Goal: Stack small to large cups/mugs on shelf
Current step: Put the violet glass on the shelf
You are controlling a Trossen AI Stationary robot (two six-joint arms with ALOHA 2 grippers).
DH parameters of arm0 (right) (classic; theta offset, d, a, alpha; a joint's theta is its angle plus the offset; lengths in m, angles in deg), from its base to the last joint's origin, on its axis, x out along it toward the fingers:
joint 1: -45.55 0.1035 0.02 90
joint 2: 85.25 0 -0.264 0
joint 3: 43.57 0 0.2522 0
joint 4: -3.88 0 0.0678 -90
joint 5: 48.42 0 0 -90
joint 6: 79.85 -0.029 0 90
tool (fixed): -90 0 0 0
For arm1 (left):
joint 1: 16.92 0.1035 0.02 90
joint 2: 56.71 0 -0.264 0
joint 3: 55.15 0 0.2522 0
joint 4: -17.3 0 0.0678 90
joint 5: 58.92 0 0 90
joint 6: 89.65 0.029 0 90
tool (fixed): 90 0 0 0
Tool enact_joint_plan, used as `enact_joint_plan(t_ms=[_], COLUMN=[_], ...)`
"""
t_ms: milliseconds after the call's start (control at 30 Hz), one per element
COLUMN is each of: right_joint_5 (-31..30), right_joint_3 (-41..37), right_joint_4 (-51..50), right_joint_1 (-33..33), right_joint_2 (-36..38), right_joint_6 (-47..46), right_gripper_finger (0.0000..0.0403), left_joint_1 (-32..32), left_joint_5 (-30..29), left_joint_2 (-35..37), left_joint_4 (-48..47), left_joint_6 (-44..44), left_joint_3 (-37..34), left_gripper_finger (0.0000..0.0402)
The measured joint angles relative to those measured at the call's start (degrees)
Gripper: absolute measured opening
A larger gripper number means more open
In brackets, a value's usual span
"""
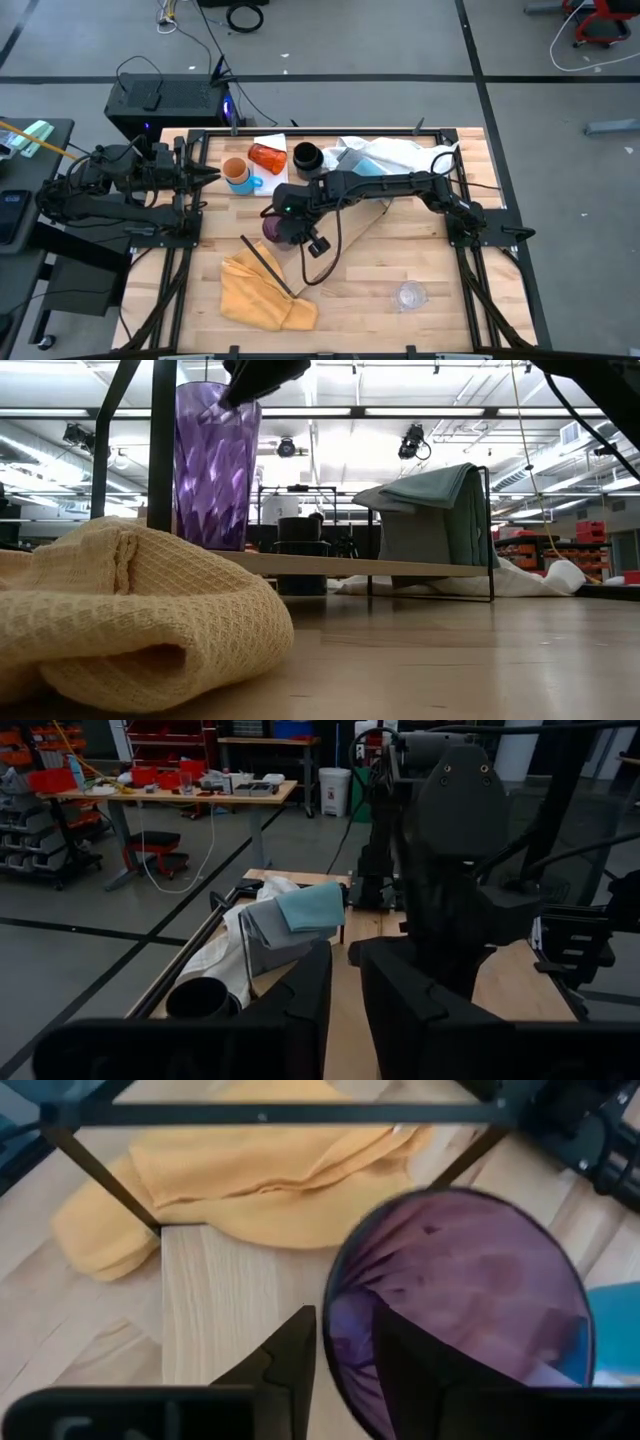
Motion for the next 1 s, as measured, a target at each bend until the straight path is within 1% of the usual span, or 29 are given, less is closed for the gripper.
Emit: enact_joint_plan(t_ms=[233,400,733,1000], right_joint_5=[0.0,0.0,1.3,1.1], right_joint_3=[0.0,0.0,0.0,0.0], right_joint_4=[0.6,0.9,0.8,2.4], right_joint_1=[0.4,0.4,0.6,0.6], right_joint_2=[0.1,0.1,0.1,0.1], right_joint_6=[0.1,1.1,1.1,1.3], right_gripper_finger=[0.0107,0.0105,0.0105,0.0105], left_joint_1=[0.0,0.0,0.0,0.0], left_joint_5=[0.0,0.0,0.0,0.0], left_joint_2=[0.0,0.0,0.0,0.0], left_joint_4=[0.0,0.0,0.0,-0.1], left_joint_6=[0.3,0.5,0.5,0.4], left_joint_3=[0.0,0.0,0.0,0.0], left_gripper_finger=[0.0062,0.0066,0.0062,0.0069])
